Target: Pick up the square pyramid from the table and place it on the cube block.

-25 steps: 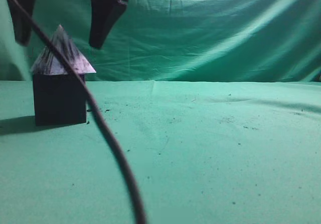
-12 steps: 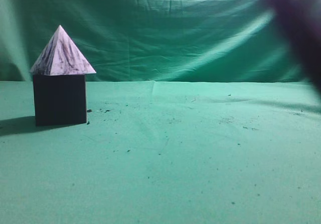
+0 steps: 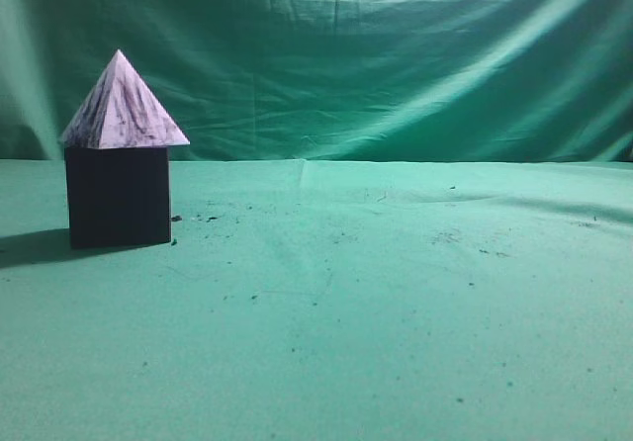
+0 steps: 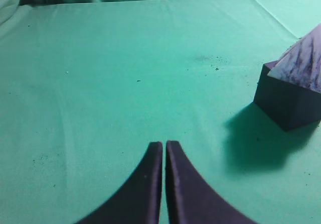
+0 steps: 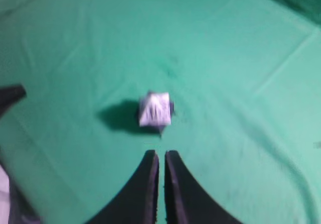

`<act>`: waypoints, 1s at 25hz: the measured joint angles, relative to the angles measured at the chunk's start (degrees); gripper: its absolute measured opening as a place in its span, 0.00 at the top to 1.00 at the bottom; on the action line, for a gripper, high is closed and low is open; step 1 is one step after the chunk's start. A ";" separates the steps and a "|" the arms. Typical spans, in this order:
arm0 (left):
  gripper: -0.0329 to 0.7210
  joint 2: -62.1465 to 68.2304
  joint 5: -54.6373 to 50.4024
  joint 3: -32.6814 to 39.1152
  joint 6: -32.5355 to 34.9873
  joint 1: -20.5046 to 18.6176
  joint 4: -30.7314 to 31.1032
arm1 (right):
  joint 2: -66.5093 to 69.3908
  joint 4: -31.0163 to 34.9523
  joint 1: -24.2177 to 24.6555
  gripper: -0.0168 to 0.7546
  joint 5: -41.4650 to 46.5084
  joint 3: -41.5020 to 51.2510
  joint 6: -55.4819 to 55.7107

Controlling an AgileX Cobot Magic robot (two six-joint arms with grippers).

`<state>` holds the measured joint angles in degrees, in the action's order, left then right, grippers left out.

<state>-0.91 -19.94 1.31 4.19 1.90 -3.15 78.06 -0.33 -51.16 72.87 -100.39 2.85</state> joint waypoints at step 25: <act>0.96 0.00 0.00 0.00 0.00 0.00 0.21 | -55.90 -0.10 0.00 0.98 -16.97 52.91 1.66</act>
<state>-0.91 -19.94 1.31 4.19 1.90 -2.94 22.15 -0.44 -51.16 55.90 -47.48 4.51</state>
